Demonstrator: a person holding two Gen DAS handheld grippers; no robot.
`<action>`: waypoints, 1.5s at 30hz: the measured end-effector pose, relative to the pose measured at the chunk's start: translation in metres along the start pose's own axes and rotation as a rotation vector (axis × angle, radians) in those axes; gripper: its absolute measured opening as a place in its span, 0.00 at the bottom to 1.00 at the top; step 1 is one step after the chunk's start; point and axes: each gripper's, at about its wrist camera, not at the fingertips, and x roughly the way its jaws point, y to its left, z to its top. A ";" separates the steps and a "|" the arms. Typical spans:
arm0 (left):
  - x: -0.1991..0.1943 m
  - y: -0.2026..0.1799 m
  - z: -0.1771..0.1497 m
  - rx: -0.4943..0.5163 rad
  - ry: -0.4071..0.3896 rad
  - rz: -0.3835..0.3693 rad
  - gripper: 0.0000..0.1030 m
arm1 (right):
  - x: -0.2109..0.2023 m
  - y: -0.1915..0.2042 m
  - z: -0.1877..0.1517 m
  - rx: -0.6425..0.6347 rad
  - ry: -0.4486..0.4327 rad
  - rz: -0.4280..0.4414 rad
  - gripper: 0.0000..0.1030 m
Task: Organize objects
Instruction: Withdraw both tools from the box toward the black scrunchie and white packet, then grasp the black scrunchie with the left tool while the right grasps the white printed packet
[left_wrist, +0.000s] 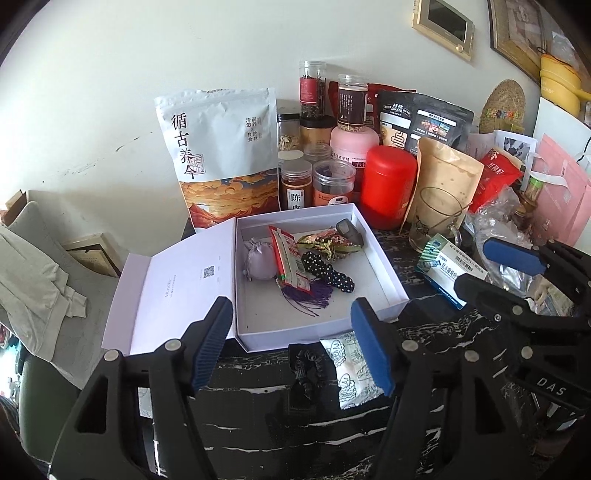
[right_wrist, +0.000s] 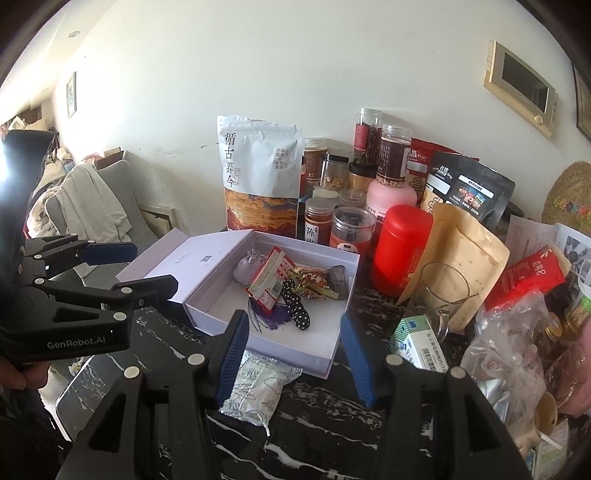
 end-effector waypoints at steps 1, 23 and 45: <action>-0.002 0.000 -0.003 0.000 0.001 0.000 0.64 | -0.002 0.001 -0.003 0.001 0.000 0.002 0.51; -0.020 0.001 -0.087 -0.012 0.071 0.006 0.67 | -0.015 0.029 -0.079 0.029 0.078 0.027 0.51; 0.038 0.011 -0.141 -0.006 0.190 -0.024 0.67 | 0.037 0.039 -0.129 0.094 0.202 0.092 0.52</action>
